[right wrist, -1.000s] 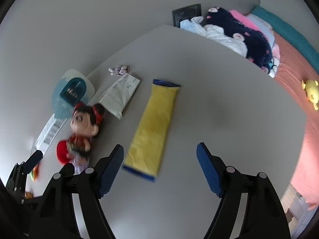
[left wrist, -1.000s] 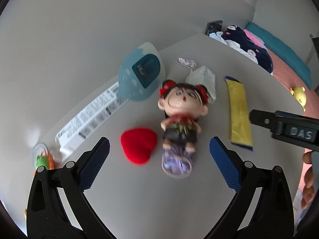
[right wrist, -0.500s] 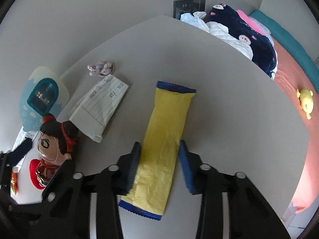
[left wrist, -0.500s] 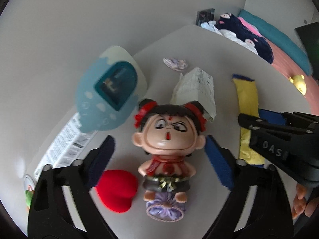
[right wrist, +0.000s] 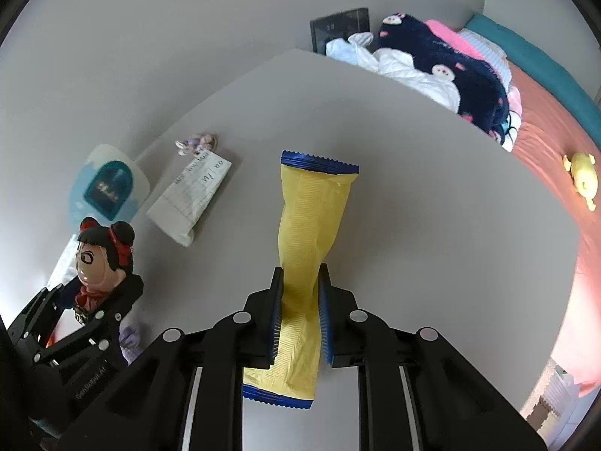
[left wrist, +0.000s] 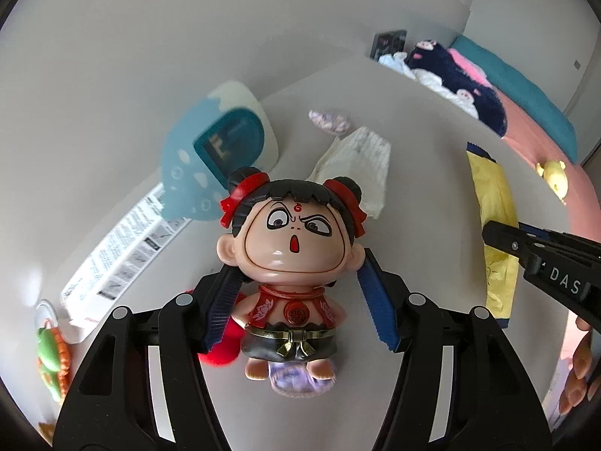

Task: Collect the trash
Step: 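Carry doll and yellow packet to the black bin and open both tools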

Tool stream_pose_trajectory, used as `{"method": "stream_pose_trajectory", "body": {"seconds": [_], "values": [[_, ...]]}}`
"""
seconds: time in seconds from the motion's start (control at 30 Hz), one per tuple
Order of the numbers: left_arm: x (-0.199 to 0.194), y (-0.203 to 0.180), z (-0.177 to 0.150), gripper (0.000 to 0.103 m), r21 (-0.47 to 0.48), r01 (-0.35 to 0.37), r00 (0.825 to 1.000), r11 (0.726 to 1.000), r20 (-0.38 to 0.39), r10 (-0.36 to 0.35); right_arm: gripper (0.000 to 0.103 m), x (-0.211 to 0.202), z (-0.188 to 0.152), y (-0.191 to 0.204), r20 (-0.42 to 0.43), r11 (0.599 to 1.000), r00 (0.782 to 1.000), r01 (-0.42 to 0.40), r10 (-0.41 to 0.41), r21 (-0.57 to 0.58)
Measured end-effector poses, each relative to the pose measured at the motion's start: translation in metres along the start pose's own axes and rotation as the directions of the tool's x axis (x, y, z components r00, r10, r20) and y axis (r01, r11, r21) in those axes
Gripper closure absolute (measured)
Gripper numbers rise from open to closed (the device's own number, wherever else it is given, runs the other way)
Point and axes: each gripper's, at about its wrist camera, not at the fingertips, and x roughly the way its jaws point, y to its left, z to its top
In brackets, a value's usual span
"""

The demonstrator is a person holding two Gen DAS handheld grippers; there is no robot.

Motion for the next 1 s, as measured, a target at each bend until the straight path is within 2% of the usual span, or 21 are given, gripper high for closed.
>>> {"method": "stream_pose_trajectory", "body": {"seconds": [0.27,0.57,0.77,1.0], "values": [[-0.058,-0.027,-0.009,0.042,0.040,0.009,0.997,0.999,0.074,-0.012,0.084,-0.069,-0.027,-0.027,0.073,1.000,0.997,0.000,-0.001,0.017],[-0.110,-0.103,-0.060,0.042,0.134,0.073,0.992,0.988,0.094,-0.086,0.084,-0.146,-0.085,-0.083,0.133,0.997,0.990,0.031,-0.041,0.077],[-0.137,-0.174,-0.105,0.042,0.234,0.140,0.984,0.962,0.076,-0.162,0.084,-0.185,-0.142,-0.142,0.156,0.986,0.984,0.063,-0.087,0.156],[-0.151,-0.267,-0.174,0.042,0.365,0.236,0.967,0.901,0.006,-0.256,0.084,-0.215,-0.222,-0.225,0.143,0.951,0.976,0.119,-0.164,0.285]]}}
